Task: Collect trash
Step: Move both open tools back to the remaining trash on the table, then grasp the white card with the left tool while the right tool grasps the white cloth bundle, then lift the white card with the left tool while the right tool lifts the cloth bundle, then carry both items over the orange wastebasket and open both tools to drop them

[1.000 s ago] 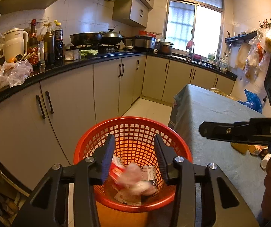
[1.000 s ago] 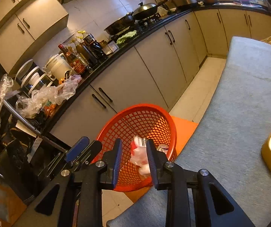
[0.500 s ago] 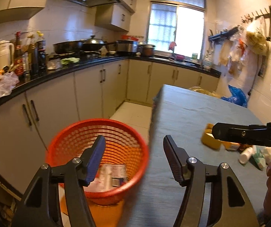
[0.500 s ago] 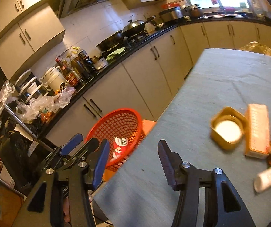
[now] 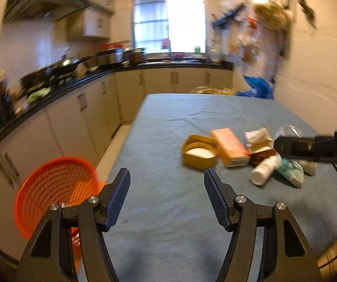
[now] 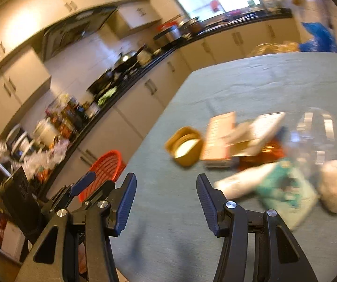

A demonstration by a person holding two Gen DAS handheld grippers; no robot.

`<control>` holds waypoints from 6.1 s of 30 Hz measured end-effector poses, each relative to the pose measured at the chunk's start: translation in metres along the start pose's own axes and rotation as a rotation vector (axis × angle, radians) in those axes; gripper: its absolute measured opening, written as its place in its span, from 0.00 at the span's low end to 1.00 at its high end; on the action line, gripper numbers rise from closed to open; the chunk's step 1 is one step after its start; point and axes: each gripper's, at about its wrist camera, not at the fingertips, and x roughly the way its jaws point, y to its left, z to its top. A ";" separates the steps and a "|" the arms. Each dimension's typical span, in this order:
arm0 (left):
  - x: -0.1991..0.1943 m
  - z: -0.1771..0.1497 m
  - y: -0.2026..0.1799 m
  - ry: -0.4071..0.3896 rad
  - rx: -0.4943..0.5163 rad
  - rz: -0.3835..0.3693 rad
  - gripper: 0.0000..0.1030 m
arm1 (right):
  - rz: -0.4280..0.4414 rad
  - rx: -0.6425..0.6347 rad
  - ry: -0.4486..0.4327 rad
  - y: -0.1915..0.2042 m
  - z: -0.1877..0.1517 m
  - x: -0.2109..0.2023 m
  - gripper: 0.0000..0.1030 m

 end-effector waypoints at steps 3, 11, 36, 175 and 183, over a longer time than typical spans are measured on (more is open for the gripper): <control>0.008 0.015 -0.032 -0.004 0.119 -0.058 0.62 | -0.028 0.047 -0.053 -0.022 0.006 -0.025 0.56; 0.053 0.044 -0.097 0.036 0.326 -0.186 0.59 | -0.056 0.160 -0.145 -0.072 0.010 -0.073 0.56; 0.135 0.049 -0.156 0.150 0.454 -0.223 0.06 | -0.104 0.309 -0.188 -0.143 -0.001 -0.098 0.57; -0.072 -0.014 0.124 -0.210 -0.262 0.092 0.06 | -0.049 -0.333 0.114 0.139 -0.014 0.061 0.35; -0.050 -0.036 0.176 -0.144 -0.354 0.119 0.06 | 0.009 -0.344 0.186 0.172 -0.006 0.125 0.35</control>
